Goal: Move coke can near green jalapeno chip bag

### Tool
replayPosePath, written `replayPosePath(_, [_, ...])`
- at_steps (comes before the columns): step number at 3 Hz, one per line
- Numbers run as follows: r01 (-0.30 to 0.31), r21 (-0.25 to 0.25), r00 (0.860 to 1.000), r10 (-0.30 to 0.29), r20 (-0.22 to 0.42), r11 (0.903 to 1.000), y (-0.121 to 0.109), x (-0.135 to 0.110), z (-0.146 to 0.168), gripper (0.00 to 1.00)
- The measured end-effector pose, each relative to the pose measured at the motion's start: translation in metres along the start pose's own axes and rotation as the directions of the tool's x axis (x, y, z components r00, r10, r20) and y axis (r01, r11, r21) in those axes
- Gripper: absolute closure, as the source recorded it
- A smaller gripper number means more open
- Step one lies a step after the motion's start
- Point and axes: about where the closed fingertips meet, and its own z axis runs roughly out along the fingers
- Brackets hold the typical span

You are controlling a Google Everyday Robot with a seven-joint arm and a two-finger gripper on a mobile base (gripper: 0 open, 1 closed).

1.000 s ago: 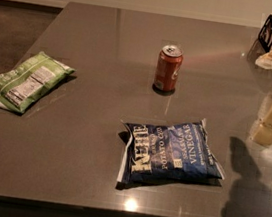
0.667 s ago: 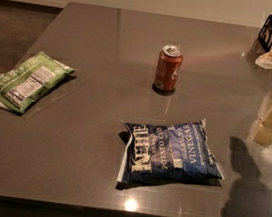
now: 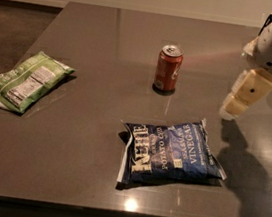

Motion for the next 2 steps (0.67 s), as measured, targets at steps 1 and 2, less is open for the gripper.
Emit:
replayPosePath(1, [-0.106, 0.027, 0.993, 0.104, 0.061, 0.9940, -0.033, -0.014, 0.023, 0.00])
replayPosePath(2, [-0.190, 0.033, 0.972, 0.183, 0.148, 0.9813, -0.060, -0.035, 0.042, 0.00])
